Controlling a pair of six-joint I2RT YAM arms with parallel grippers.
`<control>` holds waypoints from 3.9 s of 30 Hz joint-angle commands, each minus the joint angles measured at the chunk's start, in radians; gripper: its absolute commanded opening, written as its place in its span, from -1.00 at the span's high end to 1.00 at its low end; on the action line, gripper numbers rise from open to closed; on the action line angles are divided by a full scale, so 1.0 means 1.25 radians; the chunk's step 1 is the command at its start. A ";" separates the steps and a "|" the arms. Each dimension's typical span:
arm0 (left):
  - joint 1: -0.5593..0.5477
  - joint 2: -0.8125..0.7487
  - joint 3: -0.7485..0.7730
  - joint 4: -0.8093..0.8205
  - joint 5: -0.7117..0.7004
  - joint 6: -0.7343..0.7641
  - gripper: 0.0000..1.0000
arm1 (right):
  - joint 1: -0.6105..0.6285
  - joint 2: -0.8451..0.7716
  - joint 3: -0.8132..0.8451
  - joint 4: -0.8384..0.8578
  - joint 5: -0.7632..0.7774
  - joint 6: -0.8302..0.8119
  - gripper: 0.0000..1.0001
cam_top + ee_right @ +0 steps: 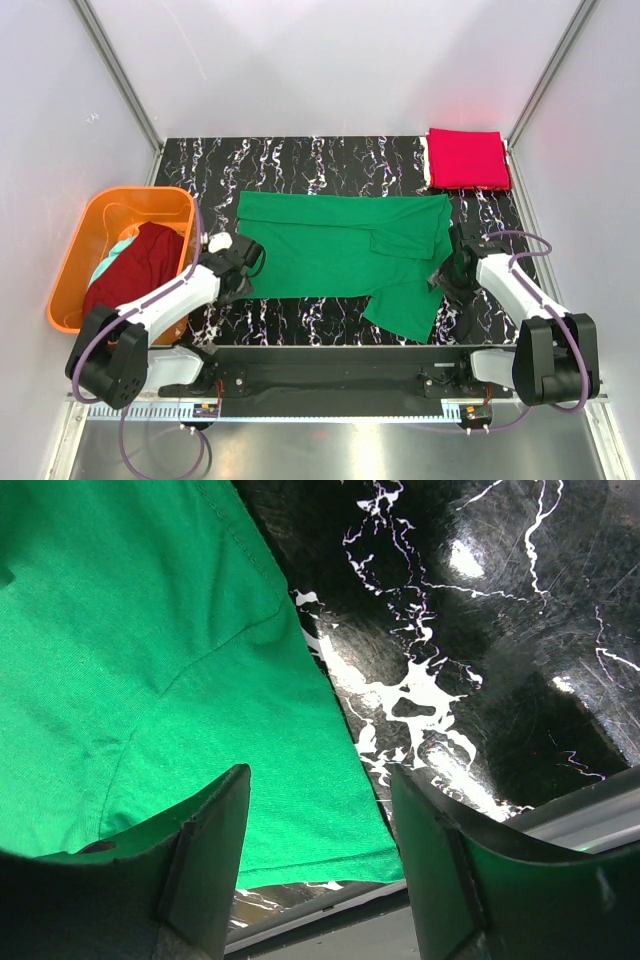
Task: Fold and stack the t-shirts
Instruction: Fold the tshirt
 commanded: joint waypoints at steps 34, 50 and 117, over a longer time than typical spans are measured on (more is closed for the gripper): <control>0.151 0.108 -0.056 0.065 0.035 -0.055 0.45 | -0.013 0.034 -0.005 0.042 -0.039 0.005 -0.33; 0.163 0.107 0.006 0.076 0.018 -0.004 0.99 | -0.010 0.036 -0.048 0.029 -0.083 0.013 0.00; 0.180 0.190 0.274 0.035 0.012 0.047 1.00 | -0.111 0.156 0.306 0.115 -0.152 -0.221 1.00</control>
